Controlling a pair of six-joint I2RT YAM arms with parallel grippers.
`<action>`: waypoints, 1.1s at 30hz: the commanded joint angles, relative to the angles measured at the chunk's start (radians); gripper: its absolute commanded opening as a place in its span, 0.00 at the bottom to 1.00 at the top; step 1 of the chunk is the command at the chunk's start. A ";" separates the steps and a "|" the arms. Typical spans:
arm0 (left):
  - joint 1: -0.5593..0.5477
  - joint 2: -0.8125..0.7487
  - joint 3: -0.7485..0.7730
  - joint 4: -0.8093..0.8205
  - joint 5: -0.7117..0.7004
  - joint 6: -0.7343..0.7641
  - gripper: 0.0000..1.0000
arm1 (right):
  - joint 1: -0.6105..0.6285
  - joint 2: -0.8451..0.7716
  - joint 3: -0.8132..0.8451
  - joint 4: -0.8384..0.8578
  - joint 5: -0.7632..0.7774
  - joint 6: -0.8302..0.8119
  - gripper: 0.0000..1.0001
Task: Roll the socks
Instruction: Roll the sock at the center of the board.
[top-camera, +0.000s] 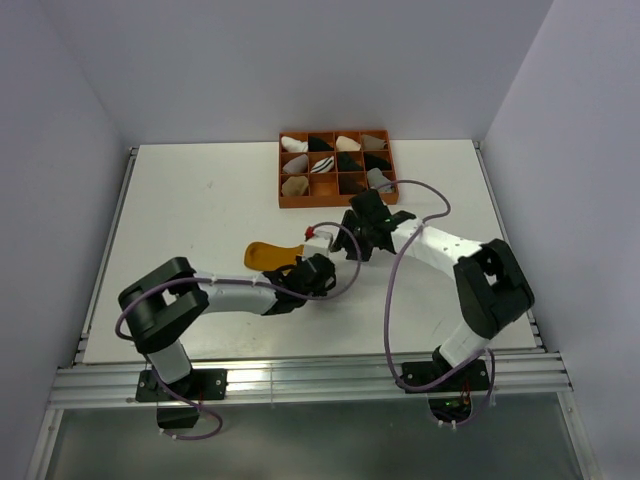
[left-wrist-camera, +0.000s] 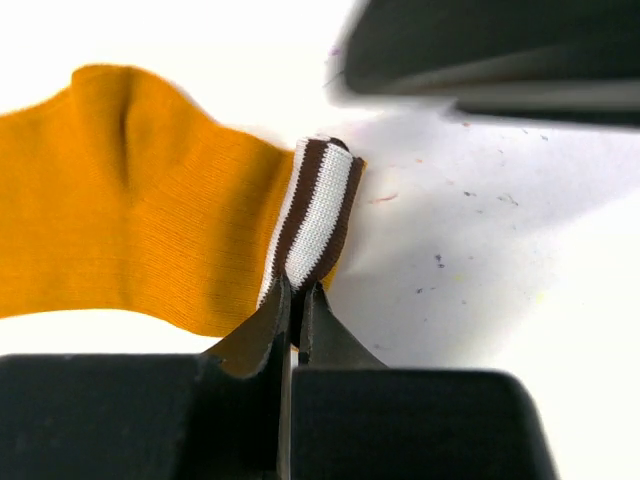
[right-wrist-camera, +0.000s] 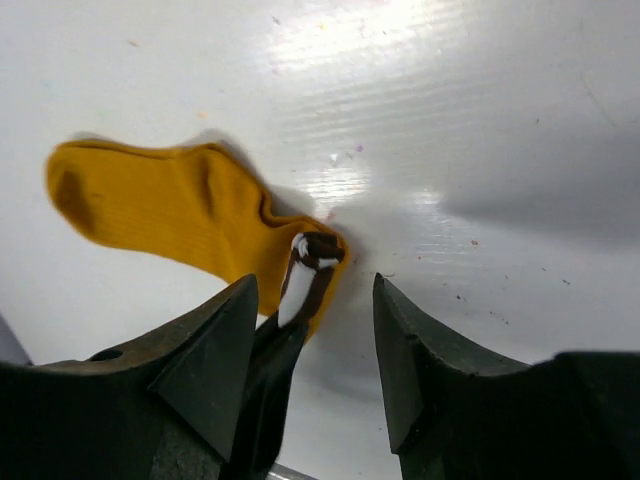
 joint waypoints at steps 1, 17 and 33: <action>0.081 -0.080 -0.066 0.058 0.247 -0.122 0.01 | -0.015 -0.105 -0.023 0.060 0.050 0.017 0.57; 0.344 -0.003 -0.289 0.472 0.726 -0.504 0.01 | 0.077 -0.075 -0.145 0.247 0.030 0.084 0.65; 0.364 0.063 -0.320 0.586 0.783 -0.590 0.01 | 0.085 0.042 -0.144 0.247 0.066 0.147 0.59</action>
